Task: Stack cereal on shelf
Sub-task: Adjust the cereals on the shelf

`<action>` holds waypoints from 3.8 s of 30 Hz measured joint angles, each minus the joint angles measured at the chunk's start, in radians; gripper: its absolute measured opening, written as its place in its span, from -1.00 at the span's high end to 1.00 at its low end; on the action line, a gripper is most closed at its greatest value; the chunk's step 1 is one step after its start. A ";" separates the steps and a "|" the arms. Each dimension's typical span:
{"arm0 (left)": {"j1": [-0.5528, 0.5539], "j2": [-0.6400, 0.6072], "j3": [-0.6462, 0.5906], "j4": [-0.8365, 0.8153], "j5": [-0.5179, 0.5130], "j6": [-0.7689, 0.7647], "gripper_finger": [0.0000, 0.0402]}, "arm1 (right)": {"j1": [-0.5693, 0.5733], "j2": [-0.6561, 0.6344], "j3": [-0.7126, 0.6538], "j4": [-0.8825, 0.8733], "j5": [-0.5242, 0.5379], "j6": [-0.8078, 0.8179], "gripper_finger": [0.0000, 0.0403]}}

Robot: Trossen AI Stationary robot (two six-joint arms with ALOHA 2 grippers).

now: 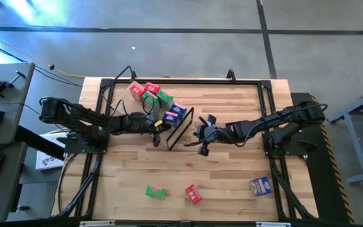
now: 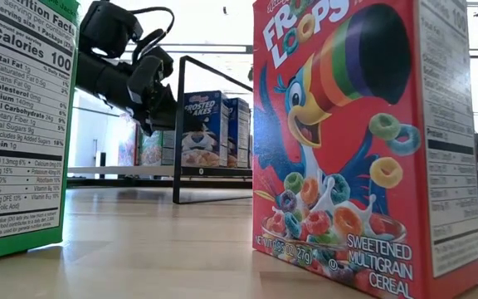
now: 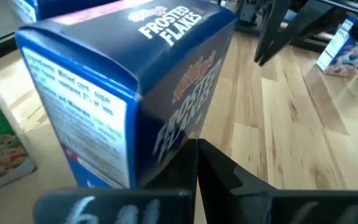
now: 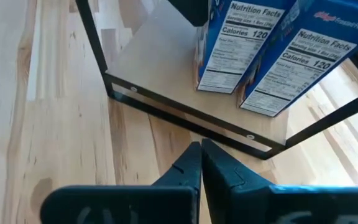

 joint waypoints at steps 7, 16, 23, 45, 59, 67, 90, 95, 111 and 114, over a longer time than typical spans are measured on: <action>0.000 -0.093 0.000 -0.218 0.002 -0.001 1.00 | -0.001 -0.001 0.000 0.000 -0.018 -0.022 1.00; 0.024 -0.108 -0.001 -0.235 -0.057 0.005 1.00 | -0.001 -0.001 0.000 0.000 -0.019 -0.022 1.00; 0.047 -0.108 -0.001 -0.215 -0.057 0.014 1.00 | -0.001 -0.001 0.000 0.000 -0.018 -0.022 1.00; 0.027 -0.047 -0.001 -0.094 0.013 -0.030 1.00 | -0.001 -0.001 0.000 0.000 -0.018 -0.023 1.00; 0.126 -0.453 0.055 -0.570 0.069 0.005 1.00 | -0.001 -0.001 0.000 -0.001 -0.035 -0.057 1.00; 0.296 -0.541 0.360 -1.138 -0.044 0.059 1.00 | -0.001 -0.001 0.000 0.000 -0.063 -0.102 1.00; 0.748 0.011 0.980 -1.822 -0.106 0.238 1.00 | -0.021 -0.065 0.001 -0.048 -0.141 -0.232 1.00; 0.765 0.071 0.983 -1.836 -0.152 0.255 1.00 | -0.021 -0.065 0.001 -0.053 -0.141 -0.230 1.00; 0.723 0.143 0.983 -1.842 -0.065 0.286 1.00 | -0.020 -0.065 0.001 -0.055 -0.142 -0.224 1.00; 0.712 0.143 0.983 -1.842 -0.049 0.279 1.00 | -0.020 -0.065 0.001 -0.058 -0.142 -0.224 1.00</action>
